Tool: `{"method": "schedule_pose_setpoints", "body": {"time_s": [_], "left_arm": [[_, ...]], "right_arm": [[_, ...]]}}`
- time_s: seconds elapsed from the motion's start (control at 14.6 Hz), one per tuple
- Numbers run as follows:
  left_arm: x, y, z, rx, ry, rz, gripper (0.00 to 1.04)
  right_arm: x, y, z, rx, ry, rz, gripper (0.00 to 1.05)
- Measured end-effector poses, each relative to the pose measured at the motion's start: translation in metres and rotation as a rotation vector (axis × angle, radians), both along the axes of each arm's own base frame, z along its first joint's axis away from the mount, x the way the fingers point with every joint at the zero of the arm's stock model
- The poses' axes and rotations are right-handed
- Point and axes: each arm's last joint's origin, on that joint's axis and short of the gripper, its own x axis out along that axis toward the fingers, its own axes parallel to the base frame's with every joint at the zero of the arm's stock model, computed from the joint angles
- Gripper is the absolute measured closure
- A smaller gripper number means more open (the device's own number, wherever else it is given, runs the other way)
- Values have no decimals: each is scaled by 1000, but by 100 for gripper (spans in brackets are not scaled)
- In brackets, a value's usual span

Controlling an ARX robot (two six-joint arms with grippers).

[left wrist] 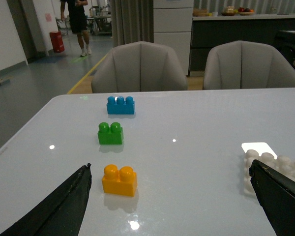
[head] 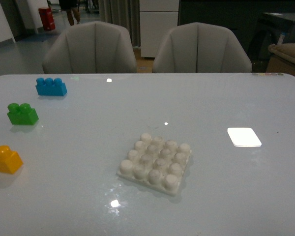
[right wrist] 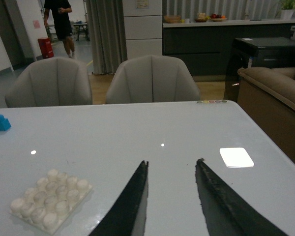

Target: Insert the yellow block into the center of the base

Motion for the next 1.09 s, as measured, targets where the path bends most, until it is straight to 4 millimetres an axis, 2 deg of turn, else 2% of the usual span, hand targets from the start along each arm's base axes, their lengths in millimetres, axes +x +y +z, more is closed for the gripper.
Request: {"method": "schedule_pose_setpoints", "body": {"time_s": [0.07,0.27,1.09], "left_arm": [[0,0,0,0,0,0,7],[0,0,0,0,0,0,7],[0,0,0,0,0,0,7]], "right_arm": [[0,0,-8,-11,-7,0,88],[0,0,-15,-17,2,0,101],[-1,0,-24,-21,-7,-1,103]]}}
